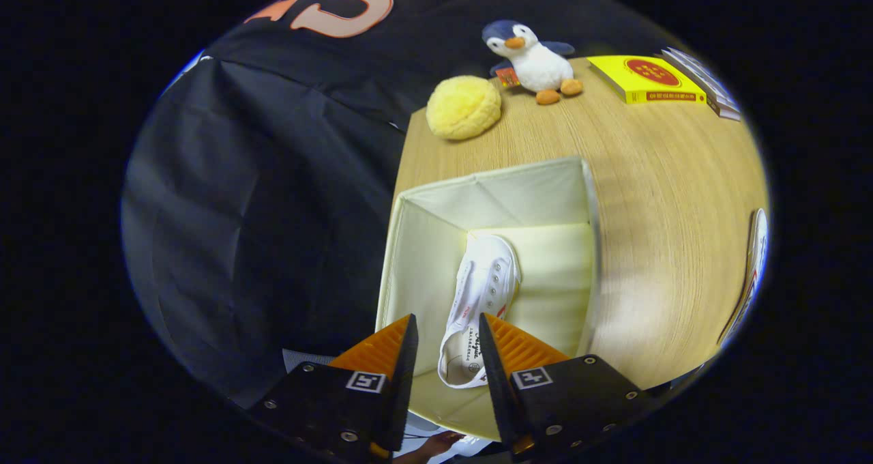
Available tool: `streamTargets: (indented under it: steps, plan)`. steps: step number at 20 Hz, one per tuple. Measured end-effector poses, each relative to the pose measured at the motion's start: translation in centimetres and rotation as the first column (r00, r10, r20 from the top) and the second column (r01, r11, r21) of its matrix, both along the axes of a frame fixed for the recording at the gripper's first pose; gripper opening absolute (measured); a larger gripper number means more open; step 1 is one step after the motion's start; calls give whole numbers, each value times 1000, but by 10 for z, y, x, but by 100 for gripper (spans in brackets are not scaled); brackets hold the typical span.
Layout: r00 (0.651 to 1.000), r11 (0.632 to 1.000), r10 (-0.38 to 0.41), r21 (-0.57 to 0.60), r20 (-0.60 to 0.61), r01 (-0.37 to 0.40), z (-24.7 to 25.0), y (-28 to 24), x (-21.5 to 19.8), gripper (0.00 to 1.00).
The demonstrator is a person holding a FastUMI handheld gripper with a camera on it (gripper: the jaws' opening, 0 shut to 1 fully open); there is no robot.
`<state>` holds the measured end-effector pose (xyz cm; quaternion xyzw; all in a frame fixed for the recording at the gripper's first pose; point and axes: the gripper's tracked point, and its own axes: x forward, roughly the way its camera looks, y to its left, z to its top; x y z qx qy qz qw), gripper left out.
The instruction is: Open the storage box then place both shoes into the box .Put the left shoe in first, then the right shoe, with the right side of both shoes facing outward in a uniform manner.
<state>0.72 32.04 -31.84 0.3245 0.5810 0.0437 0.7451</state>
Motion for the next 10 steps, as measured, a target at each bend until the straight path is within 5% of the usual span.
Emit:
streamTargets:
  steps: [6,10]
  plan:
    - [985,984,-3,-176,171,34,26,-133,-39,92]
    - [982,952,-33,-294,186,88,16,-221,-83,98]
